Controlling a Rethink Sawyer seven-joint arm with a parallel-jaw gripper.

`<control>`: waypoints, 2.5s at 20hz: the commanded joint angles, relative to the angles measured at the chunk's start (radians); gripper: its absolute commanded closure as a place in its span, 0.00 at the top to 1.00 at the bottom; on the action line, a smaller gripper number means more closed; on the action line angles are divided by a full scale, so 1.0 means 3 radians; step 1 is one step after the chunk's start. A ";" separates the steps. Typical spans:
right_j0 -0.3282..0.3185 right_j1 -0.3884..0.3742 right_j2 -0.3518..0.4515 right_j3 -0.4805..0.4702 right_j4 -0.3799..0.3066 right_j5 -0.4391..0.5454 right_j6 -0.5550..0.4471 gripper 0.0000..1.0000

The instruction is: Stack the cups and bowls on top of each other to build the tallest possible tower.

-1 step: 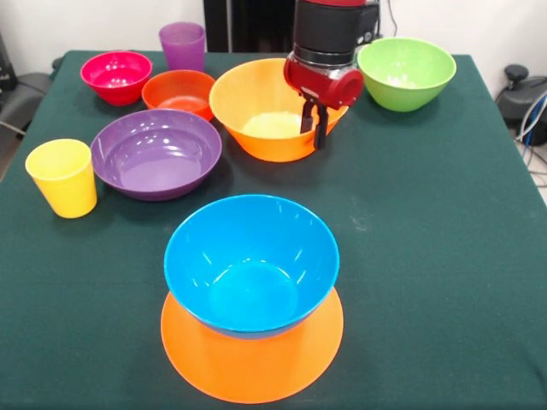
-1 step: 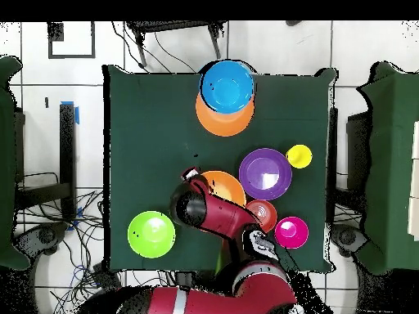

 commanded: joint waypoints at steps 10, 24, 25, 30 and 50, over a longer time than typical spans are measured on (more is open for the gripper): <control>0.0093 0.0024 0.0156 -0.0326 0.0191 0.0176 0.0482 1.00; 0.0395 -0.0565 -0.0158 -0.0130 0.0384 0.0894 0.0473 1.00; 0.0396 -0.0600 -0.0164 -0.0130 0.0387 0.0952 0.0472 1.00; 0.0449 -0.0699 -0.0091 0.0101 0.0489 0.0998 0.0643 1.00; 0.1151 -0.0423 -0.0048 0.0754 0.1110 -0.0009 0.1609 1.00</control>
